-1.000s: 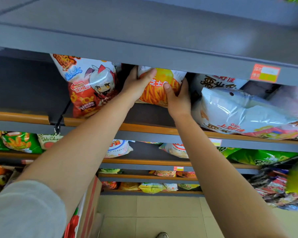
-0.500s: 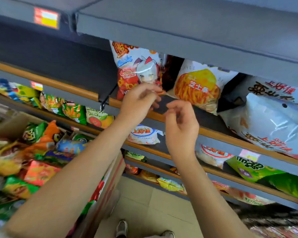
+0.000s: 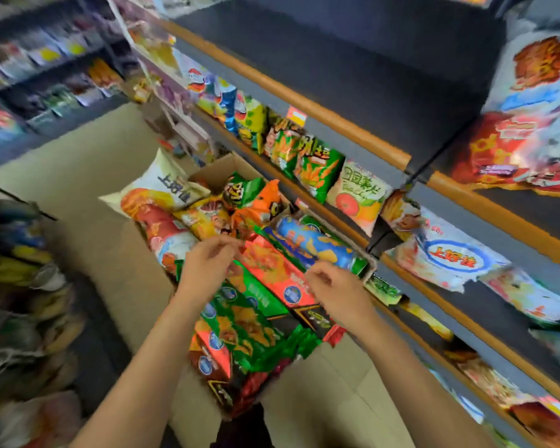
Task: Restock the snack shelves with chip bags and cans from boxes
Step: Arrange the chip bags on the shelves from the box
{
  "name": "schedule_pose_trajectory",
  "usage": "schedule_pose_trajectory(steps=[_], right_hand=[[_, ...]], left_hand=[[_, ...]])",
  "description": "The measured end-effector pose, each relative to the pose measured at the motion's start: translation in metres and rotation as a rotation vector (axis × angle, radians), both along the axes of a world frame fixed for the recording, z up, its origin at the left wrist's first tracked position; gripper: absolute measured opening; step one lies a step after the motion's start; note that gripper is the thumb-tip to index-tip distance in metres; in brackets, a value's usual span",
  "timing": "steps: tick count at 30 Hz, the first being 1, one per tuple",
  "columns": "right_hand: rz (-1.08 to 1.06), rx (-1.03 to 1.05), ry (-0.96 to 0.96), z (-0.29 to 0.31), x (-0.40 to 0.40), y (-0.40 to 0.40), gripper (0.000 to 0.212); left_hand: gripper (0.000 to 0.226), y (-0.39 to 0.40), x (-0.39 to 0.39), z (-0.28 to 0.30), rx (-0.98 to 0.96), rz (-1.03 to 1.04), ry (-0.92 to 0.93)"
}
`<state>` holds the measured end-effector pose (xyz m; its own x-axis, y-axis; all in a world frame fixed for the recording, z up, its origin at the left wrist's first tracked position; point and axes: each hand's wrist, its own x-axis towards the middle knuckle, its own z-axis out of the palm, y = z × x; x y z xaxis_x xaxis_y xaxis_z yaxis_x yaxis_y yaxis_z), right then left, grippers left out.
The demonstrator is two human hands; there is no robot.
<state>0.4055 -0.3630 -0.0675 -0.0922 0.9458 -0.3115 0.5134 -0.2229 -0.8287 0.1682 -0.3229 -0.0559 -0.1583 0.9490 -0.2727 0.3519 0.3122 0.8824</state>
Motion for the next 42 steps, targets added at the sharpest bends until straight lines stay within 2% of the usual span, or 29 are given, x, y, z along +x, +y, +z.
schedule_pose_trajectory(steps=[4,7,8,10,11,12,14,16,17,19,21,22,25,27,29,31,36,39,42], right_hand=[[-0.066,0.093,-0.025,0.009,-0.083,0.055,0.018],[-0.067,0.109,-0.009,0.006,-0.156,0.100,0.018],[-0.063,0.112,0.003,0.002,-0.179,0.115,0.018],[-0.021,0.101,-0.012,-0.007,-0.224,0.145,0.018],[0.024,0.065,-0.055,-0.015,-0.244,0.159,0.017],[0.096,-0.004,-0.127,-0.030,-0.261,0.174,0.018],[0.254,-0.195,-0.282,-0.051,-0.291,0.196,0.041],[0.366,-0.389,-0.374,-0.066,-0.313,0.210,0.084],[0.373,-0.478,-0.394,-0.073,-0.321,0.211,0.103],[0.343,-0.543,-0.397,-0.087,-0.332,0.207,0.118],[0.280,-0.514,-0.398,-0.103,-0.336,0.199,0.115],[0.253,-0.496,-0.398,-0.110,-0.336,0.197,0.114],[0.236,-0.477,-0.363,-0.104,-0.331,0.202,0.099],[0.236,-0.456,-0.340,-0.090,-0.319,0.211,0.084],[0.185,-0.453,-0.246,-0.074,-0.303,0.220,0.076],[0.072,-0.464,-0.158,-0.059,-0.284,0.226,0.081],[-0.150,-0.397,0.064,-0.023,-0.231,0.225,0.062],[-0.256,-0.334,0.142,-0.012,-0.214,0.225,0.050],[-0.380,-0.360,0.118,-0.028,-0.211,0.229,0.057]], left_hand=[[0.022,0.039,-0.077,-0.020,0.053,0.195,0.000],[0.009,0.064,-0.140,-0.052,0.020,0.326,-0.005],[0.017,0.073,-0.160,-0.067,-0.024,0.352,-0.014],[0.058,0.091,-0.193,-0.100,-0.116,0.397,-0.015],[0.074,0.098,-0.200,-0.098,-0.150,0.408,-0.048],[0.079,0.103,-0.206,-0.097,-0.191,0.390,-0.101],[0.061,0.111,-0.211,-0.102,-0.264,0.365,-0.194],[0.045,0.117,-0.215,-0.117,-0.289,0.375,-0.228],[0.042,0.119,-0.218,-0.124,-0.293,0.381,-0.234],[0.050,0.121,-0.228,-0.133,-0.312,0.382,-0.261],[0.049,0.124,-0.239,-0.129,-0.315,0.391,-0.230],[0.048,0.127,-0.245,-0.126,-0.249,0.401,-0.152],[0.053,0.146,-0.264,-0.114,0.071,0.368,0.258],[0.059,0.171,-0.273,-0.105,0.217,0.295,0.390],[0.060,0.199,-0.280,-0.099,0.256,0.225,0.457],[0.066,0.223,-0.287,-0.097,0.193,0.169,0.507],[0.107,0.247,-0.287,-0.111,-0.056,-0.135,0.776],[0.101,0.251,-0.276,-0.111,-0.105,-0.171,0.912],[0.095,0.256,-0.269,-0.109,-0.040,-0.212,0.858]])
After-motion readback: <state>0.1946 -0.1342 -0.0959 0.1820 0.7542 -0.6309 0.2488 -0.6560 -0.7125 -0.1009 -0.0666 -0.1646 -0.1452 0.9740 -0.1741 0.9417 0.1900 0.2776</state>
